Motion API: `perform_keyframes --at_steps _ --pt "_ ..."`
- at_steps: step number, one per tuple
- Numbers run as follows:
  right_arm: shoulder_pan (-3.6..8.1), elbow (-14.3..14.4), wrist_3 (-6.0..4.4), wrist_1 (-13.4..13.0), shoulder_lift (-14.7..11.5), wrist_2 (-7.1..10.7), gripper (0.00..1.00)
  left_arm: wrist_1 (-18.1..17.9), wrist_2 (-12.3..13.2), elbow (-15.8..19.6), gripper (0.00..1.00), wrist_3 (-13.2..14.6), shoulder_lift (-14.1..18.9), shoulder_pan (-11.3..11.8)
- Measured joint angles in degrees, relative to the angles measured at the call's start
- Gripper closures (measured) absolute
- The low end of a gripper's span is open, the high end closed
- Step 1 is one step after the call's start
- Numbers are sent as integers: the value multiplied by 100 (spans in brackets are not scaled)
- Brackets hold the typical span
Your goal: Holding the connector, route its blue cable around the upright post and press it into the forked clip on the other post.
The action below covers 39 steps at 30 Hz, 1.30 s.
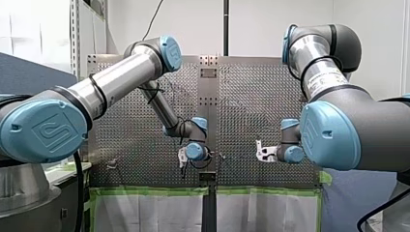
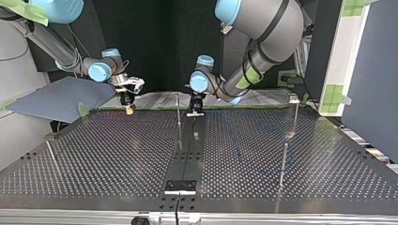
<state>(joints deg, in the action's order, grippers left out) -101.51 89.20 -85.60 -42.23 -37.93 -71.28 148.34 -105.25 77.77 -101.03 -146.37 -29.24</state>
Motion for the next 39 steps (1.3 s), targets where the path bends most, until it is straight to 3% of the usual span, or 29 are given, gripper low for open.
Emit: perform_keyframes --at_steps 7,9,11,12,14,15,17,25,32,39 --pt "2 -10 -9 -4 0 6 100 26 6 -8 100 21 0 -1" --pt "-2 -9 -4 -6 0 9 100 28 8 -8 95 25 -1 -6" --pt "-4 -7 0 -9 0 27 100 27 14 -9 72 34 0 -15" --pt "-4 -7 0 -11 0 42 100 26 25 -9 72 44 0 -19" --pt "-8 -8 -4 -16 0 81 100 24 80 -9 36 75 0 -25" --pt "-10 -8 -6 -18 0 99 100 25 114 -9 36 85 0 -27" --pt "-12 -9 -8 -21 0 144 100 28 187 -9 0 104 0 -29" --pt "-14 -9 -5 -28 0 224 100 223 289 -9 0 148 1 -58" --pt "-14 -10 2 -26 0 227 100 616 630 45 0 403 27 -186" --pt "-3 -7 17 -11 1 227 100 835 963 270 0 448 158 -300"
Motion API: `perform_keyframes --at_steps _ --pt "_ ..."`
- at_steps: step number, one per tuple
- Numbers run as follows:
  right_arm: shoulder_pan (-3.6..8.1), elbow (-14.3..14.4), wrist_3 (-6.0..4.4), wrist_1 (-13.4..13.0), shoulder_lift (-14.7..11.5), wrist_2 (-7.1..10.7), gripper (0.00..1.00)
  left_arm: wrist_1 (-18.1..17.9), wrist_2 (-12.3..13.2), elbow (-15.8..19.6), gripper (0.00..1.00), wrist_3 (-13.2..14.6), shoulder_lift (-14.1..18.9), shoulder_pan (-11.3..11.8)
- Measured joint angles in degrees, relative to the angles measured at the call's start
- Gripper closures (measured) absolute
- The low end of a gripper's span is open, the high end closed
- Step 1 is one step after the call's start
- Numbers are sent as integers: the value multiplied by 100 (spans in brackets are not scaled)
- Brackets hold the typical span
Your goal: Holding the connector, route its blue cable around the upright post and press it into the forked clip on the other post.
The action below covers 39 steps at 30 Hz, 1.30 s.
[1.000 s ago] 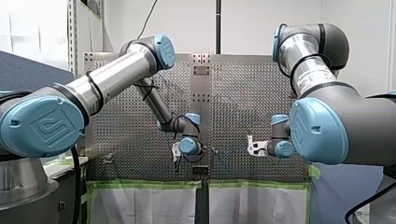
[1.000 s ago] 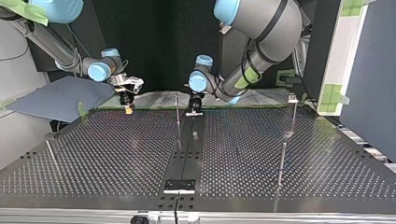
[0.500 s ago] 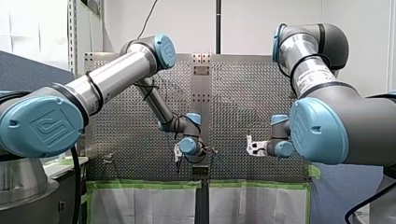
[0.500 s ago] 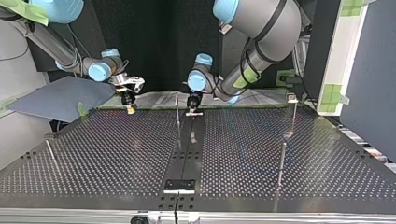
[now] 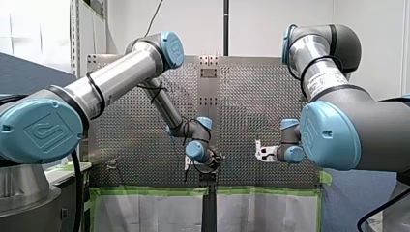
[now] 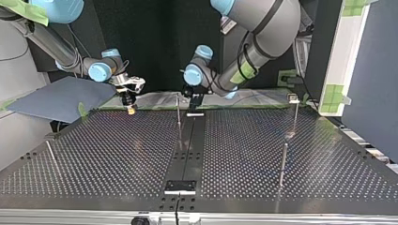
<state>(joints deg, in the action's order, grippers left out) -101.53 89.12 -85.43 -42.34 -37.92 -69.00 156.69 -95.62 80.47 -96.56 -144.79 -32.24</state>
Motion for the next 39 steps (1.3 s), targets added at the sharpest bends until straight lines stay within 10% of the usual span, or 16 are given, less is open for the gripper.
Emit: perform_keyframes --at_steps 12,39 --pt "12 3 3 1 6 5 100 -369 137 531 0 -21 272 -46" --pt "15 0 -6 -23 30 9 100 -701 -109 574 0 -21 282 -217"
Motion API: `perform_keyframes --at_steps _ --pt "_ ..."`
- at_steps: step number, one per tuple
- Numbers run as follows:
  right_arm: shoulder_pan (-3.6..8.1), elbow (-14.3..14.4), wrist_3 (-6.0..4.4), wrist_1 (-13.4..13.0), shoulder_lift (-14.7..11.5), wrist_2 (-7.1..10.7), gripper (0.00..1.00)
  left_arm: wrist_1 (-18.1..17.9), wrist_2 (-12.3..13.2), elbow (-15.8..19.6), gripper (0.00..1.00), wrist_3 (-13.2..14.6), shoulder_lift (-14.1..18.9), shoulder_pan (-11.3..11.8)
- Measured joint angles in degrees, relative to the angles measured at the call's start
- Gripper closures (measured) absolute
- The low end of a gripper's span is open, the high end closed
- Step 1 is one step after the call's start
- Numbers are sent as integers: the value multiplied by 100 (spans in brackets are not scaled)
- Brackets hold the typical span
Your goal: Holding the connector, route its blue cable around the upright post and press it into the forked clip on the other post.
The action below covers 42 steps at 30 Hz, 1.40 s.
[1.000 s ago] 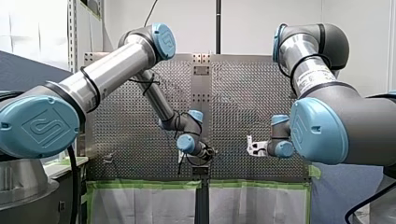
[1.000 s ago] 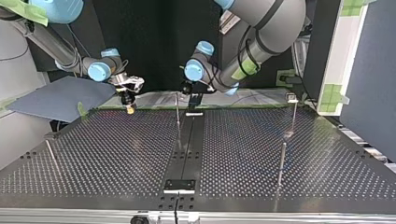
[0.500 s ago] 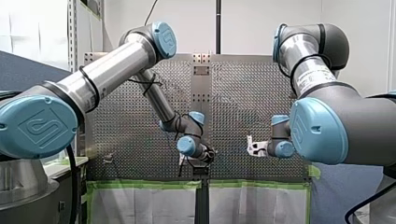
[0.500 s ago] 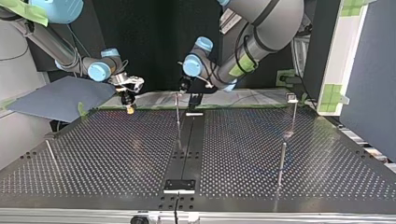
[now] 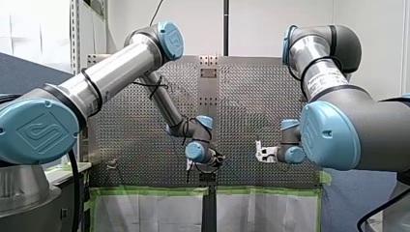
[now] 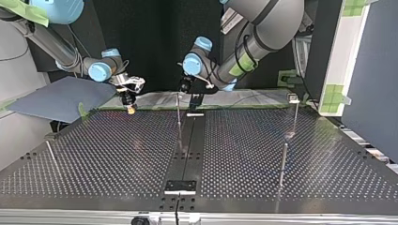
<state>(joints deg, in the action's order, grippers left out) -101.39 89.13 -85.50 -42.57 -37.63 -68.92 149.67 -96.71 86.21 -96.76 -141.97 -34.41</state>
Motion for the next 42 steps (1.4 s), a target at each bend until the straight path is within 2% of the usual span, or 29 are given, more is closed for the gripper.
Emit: perform_keyframes --at_steps 21,25,36,42 --pt "0 3 -12 -15 16 1 100 7 -38 44 0 8 57 -17" --pt "0 3 -15 -15 19 4 100 -119 -73 203 0 8 223 -71" --pt "12 1 -15 -7 22 3 100 -608 -551 808 0 -26 829 -323" --pt "16 -1 -10 16 22 0 100 -912 -668 1120 0 -187 1141 -460"
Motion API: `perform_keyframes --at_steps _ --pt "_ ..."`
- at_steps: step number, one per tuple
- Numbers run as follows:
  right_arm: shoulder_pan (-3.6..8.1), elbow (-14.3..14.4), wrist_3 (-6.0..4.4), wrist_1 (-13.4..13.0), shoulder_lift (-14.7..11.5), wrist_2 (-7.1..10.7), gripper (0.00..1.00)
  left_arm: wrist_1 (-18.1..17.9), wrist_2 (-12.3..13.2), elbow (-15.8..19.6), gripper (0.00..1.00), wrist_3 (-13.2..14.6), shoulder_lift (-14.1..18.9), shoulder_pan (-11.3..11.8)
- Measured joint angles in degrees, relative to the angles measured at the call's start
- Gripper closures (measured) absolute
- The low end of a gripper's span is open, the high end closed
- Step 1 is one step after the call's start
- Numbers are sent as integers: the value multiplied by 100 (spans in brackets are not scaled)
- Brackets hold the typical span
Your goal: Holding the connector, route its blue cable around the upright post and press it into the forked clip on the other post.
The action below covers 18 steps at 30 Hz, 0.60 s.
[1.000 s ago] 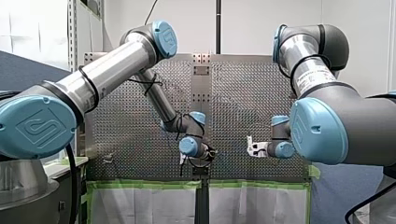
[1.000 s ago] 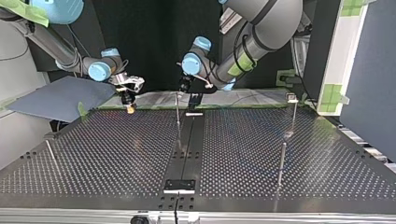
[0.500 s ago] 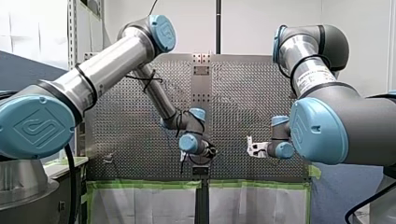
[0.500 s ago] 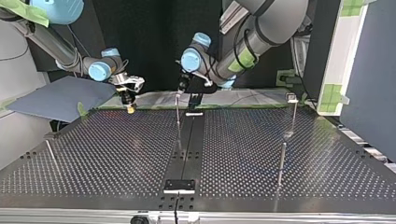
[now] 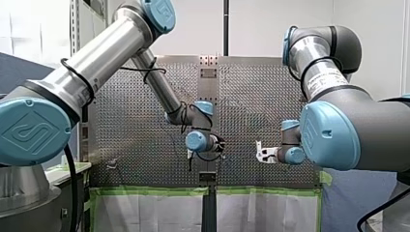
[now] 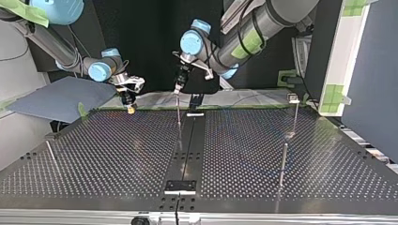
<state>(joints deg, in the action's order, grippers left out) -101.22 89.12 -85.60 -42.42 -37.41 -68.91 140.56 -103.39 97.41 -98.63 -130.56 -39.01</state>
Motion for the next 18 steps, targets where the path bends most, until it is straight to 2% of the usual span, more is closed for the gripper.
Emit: perform_keyframes --at_steps 6,12,18 --pt "6 0 15 33 0 0 100 -302 -236 299 0 -217 301 -46" --pt "9 1 29 59 0 0 100 -485 -502 584 0 -287 583 -29" --pt "12 1 25 59 0 0 100 -525 -565 843 0 -423 844 9"
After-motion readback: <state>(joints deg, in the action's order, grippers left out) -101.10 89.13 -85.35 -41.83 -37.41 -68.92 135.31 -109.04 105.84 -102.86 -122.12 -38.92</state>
